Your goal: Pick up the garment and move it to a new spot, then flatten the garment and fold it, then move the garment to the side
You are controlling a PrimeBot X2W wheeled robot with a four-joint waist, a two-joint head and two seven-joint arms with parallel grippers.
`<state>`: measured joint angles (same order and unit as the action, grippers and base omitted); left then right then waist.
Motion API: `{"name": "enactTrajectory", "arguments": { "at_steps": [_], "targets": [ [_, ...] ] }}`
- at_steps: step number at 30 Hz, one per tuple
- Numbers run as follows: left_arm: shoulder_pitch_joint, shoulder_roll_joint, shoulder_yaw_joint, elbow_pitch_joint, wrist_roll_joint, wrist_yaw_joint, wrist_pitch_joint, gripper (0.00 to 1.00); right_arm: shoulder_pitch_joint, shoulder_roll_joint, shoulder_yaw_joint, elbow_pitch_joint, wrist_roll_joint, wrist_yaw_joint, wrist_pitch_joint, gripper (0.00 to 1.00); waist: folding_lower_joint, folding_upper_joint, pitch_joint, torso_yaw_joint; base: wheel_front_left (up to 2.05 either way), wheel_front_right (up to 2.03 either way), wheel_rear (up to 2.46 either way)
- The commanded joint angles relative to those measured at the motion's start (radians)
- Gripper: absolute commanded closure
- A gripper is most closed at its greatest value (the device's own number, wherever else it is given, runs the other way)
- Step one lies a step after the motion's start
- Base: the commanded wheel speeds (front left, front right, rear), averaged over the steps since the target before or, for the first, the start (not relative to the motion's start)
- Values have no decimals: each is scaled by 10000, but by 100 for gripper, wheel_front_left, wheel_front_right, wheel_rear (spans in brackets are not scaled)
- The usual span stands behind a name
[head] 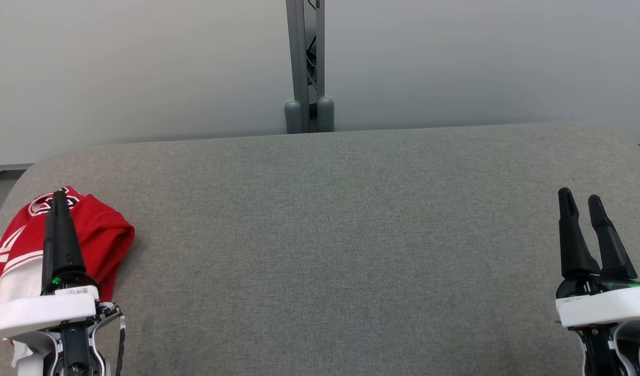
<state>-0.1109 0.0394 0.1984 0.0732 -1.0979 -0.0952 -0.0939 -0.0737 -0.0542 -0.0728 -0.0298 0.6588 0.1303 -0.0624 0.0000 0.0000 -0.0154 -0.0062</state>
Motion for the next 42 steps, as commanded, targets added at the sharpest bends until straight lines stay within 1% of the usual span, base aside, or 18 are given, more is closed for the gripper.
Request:
{"name": "enactTrajectory", "arguments": {
  "at_steps": [1,4,9,10,12,13,14,18,20,24,26,33,40,42],
  "targets": [
    [-293,65,55,-381,411,159,-83,0,-256,-160,79,-238,-479,4,-118,0,0,0,-2,-4,0,0,0],
    [-196,67,-183,-769,1113,535,-162,0,-227,-390,379,-142,-1367,4,-225,0,0,0,-9,-12,0,0,0],
    [-11,72,-872,-1476,2511,1081,-308,0,-305,-430,608,-315,-2371,4,-385,0,0,0,-2,-32,0,0,0],
    [55,75,-1227,-1705,3074,1367,-360,0,-326,-463,711,-394,-2722,4,-456,0,0,0,2,-36,0,0,0],
    [105,79,-1562,-1881,3517,1675,-417,0,-333,-454,764,-494,-3076,4,-513,0,0,0,18,-40,0,0,0],
    [105,79,-1562,-1881,3517,1675,-417,0,-333,-454,764,-494,-3076,4,-513,0,0,0,18,-40,0,0,0],
    [124,79,-1742,-1958,3810,1766,-440,0,-293,-397,750,-494,-3213,4,-546,0,0,0,21,-44,0,0,0],
    [240,85,-2415,-2088,4795,2257,-545,0,-105,-226,722,-294,-3577,4,-672,0,0,0,2,-33,0,0,0],
    [293,85,-2727,-2057,5152,2422,-598,0,-61,-187,767,-236,-3753,4,-722,0,0,0,-7,-27,0,0,0],
    [432,91,-3160,-1724,5696,2553,-693,0,33,-103,682,-64,-3963,4,-843,0,0,0,-54,-28,0,0,0],
    [495,90,-3321,-1497,6022,2539,-742,0,81,-57,647,87,-4008,4,-887,0,0,0,-84,-36,0,0,0],
    [737,96,-3873,-496,6958,2556,-899,0,175,35,656,1042,-3826,4,-1084,0,0,0,-195,-73,0,0,0],
    [897,103,-3953,324,7194,2461,-1047,0,238,51,762,1750,-4498,4,-1261,0,0,0,-294,-90,0,0,0],
    [916,107,-3893,530,7326,2502,-1093,0,213,51,820,1935,-4729,4,-1294,0,0,0,-309,-94,0,0,0]
  ]
}}
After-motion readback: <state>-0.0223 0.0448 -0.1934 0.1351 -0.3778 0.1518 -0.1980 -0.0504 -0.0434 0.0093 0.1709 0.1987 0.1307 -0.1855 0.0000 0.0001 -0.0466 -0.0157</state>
